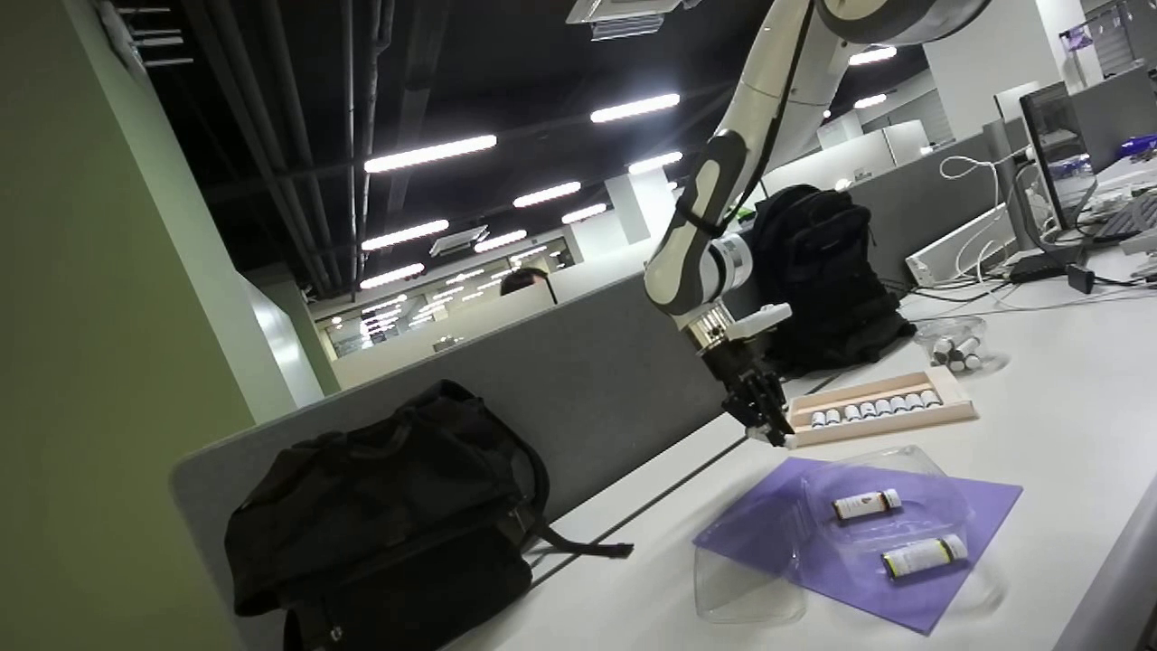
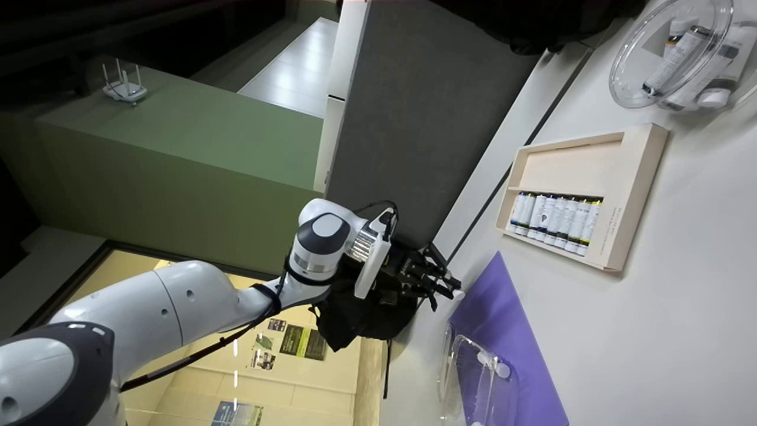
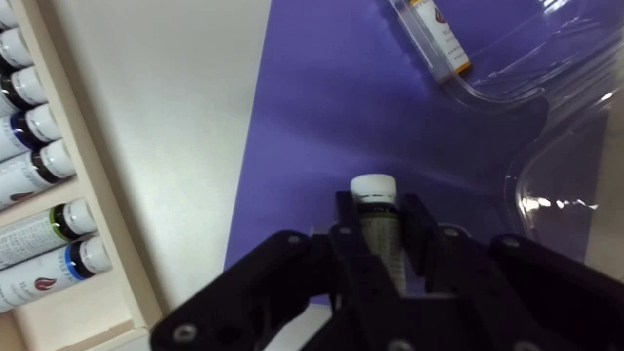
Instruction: Take one bottle out of the box and put it on the mat
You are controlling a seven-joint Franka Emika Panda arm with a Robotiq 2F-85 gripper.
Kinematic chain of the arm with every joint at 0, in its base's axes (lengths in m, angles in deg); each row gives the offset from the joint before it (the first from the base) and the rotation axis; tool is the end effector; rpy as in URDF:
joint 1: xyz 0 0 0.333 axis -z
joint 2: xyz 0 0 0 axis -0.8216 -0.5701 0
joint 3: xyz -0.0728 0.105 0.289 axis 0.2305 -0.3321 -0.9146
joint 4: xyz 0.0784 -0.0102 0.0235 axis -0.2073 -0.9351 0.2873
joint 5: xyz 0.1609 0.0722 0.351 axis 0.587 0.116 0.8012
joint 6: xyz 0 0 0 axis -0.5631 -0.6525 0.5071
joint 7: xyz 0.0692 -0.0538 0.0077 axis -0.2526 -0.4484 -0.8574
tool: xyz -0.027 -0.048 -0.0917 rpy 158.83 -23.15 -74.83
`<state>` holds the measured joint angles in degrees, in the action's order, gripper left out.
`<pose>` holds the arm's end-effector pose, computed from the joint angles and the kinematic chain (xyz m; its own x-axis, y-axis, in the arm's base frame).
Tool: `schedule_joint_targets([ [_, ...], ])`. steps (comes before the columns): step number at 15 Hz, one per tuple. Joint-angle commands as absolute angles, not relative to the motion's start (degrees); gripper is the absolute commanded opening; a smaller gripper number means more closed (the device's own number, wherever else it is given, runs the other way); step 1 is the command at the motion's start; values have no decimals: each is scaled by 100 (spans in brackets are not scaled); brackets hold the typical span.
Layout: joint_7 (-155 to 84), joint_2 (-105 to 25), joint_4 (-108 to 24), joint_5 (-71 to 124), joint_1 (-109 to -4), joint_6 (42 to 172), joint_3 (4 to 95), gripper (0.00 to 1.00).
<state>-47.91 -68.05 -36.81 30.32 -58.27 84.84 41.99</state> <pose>0.6661 0.0704 0.1800 0.9197 0.2308 -0.3178 0.2099 -0.9727 -0.0990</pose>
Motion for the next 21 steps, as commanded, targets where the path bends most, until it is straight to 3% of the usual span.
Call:
schedule_joint_targets([
  [1,-4772,-7344,-2931,3218,-5754,8010,4074,7],
  [10,-4741,-8259,-1959,3228,-5787,7377,4056,7],
  [11,-4748,-8291,-1882,3232,-5788,7263,4046,52],
  [13,-4756,-8231,-1862,3216,-5798,7200,4039,59],
  [18,-4831,-7424,-2472,3085,-5857,7436,4047,94],
  [19,-4826,-7926,-2053,3139,-5842,7424,4041,76],
  [21,-4839,-7683,-2156,3135,-5860,7415,4039,91],
])
